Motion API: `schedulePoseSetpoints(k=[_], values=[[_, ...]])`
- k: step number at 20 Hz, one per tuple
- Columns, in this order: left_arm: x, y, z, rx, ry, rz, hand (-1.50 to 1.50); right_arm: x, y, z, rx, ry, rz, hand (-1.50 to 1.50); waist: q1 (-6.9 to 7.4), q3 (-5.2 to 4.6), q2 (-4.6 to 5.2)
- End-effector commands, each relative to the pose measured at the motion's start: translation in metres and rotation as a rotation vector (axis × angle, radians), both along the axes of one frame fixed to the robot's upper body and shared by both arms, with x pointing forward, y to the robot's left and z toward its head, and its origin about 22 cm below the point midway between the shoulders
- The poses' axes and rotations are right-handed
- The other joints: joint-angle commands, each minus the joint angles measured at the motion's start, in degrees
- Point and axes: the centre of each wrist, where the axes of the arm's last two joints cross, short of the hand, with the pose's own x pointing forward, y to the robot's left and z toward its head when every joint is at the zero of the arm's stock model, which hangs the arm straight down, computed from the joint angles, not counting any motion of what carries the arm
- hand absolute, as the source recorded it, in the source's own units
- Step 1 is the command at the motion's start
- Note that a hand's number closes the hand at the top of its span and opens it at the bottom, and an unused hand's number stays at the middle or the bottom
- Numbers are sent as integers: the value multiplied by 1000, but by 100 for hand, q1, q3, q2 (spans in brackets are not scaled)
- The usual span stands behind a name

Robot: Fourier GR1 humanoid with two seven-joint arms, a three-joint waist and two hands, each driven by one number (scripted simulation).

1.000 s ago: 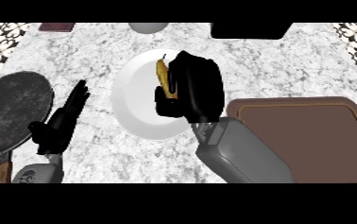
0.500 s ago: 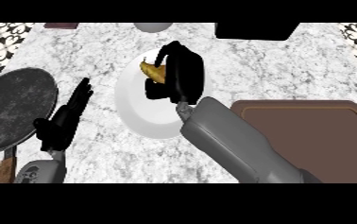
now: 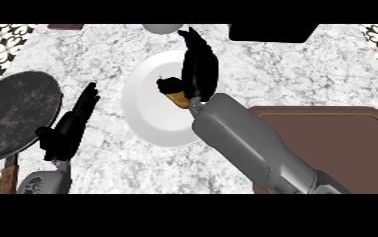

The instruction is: Pick the pear from the tray and place it in the plate

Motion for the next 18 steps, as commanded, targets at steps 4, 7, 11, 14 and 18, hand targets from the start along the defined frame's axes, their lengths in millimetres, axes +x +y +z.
schedulePoseSetpoints(k=[4,7,11,14,18], values=[[3,15,7,0,12,33,0,-6,-16,1,340,-138,-116,-150,-190,7,-30],[-6,10,0,-9,0,28,0,-16,-34,-4,461,-162,-108,-150,-222,10,-24],[-25,8,-17,6,10,52,0,-48,-89,-24,498,-175,-66,-150,-332,9,-60],[-5,13,13,-10,7,56,0,-65,-131,-38,483,-182,-19,-150,-330,10,-60],[-3,18,-3,22,15,65,0,-70,-177,-60,468,-178,31,-150,-317,5,-45]])
